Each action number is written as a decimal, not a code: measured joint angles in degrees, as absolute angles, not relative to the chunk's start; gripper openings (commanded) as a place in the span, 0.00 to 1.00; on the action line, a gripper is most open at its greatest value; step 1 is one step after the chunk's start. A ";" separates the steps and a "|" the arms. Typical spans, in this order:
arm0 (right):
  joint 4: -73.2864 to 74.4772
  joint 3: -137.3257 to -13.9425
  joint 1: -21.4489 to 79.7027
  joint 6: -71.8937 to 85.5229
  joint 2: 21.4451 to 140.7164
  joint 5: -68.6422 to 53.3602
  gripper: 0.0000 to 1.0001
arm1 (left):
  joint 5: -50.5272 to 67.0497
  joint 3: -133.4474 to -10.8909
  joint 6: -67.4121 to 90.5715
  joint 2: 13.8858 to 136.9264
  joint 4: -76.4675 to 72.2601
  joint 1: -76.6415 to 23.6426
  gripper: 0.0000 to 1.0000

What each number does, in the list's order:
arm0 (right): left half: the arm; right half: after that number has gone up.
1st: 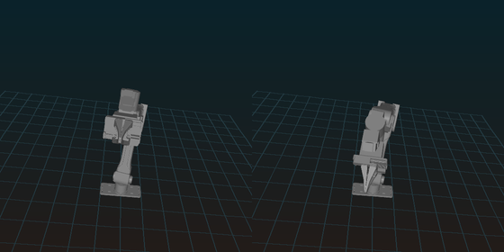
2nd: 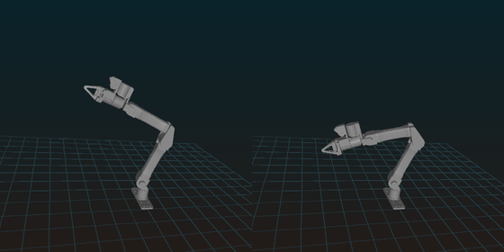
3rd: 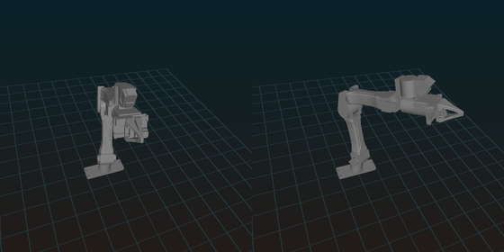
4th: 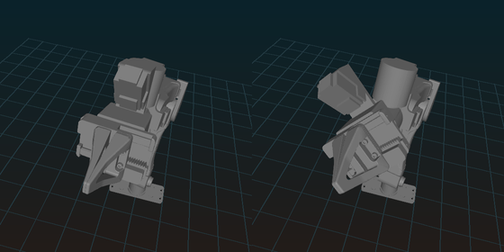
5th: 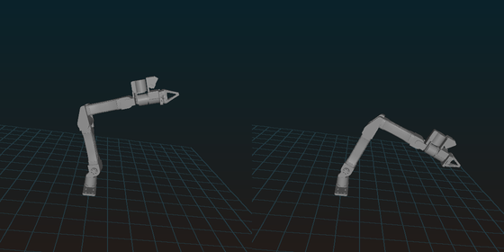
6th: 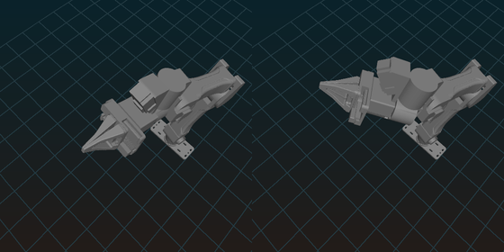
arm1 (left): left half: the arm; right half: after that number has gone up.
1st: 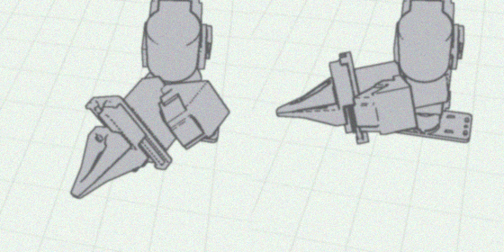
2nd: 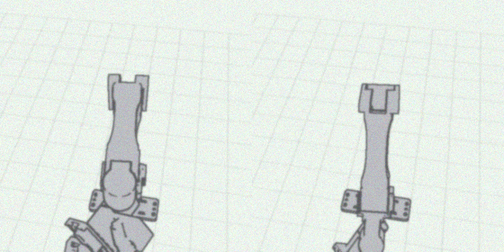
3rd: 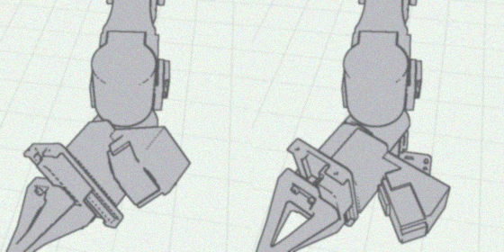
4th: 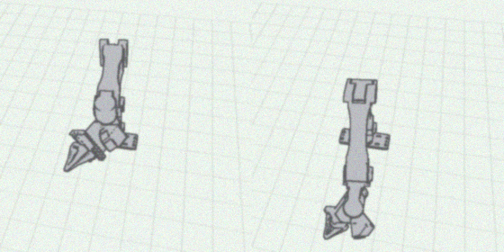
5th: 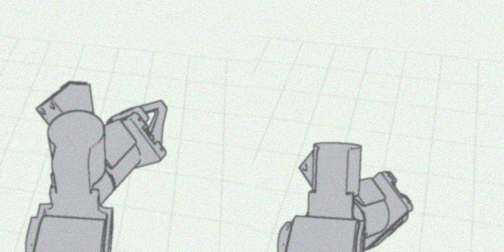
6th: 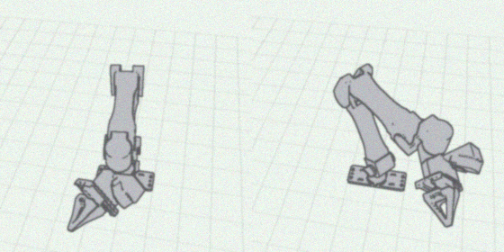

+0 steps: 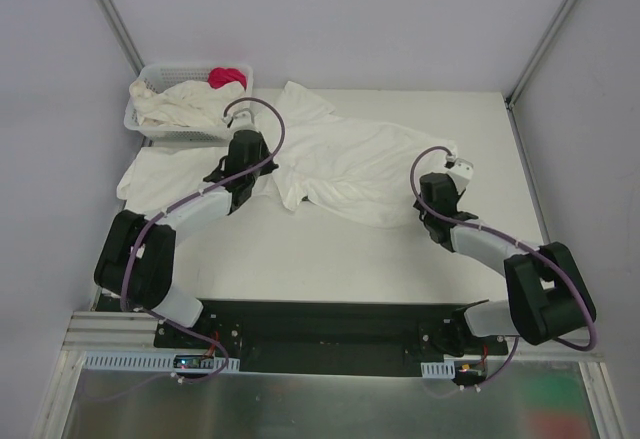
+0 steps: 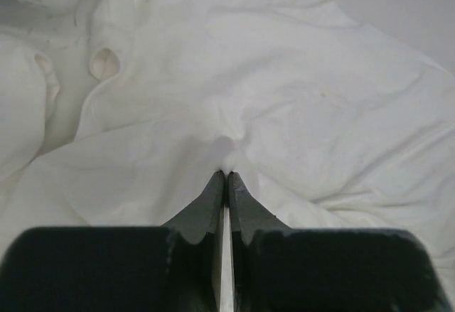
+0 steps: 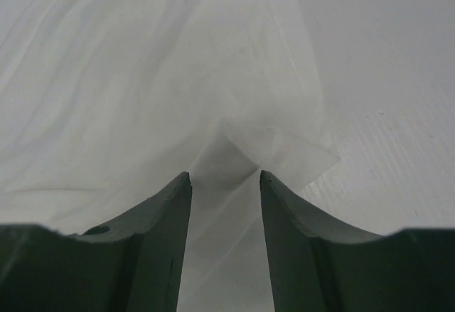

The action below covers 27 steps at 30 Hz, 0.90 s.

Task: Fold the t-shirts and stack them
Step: Flatten out the tshirt

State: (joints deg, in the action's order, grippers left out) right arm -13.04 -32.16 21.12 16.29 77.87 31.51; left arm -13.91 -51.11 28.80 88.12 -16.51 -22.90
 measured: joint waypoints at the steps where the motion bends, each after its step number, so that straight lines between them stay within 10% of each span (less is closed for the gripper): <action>1: -13.02 -32.18 20.93 16.32 77.91 31.59 0.46 | -14.15 -51.29 28.71 87.29 -16.51 -22.96 0.00; 27: -7.40 -25.91 18.98 20.95 65.84 32.25 0.41 | -17.06 -51.35 26.39 85.03 -15.53 -23.68 0.00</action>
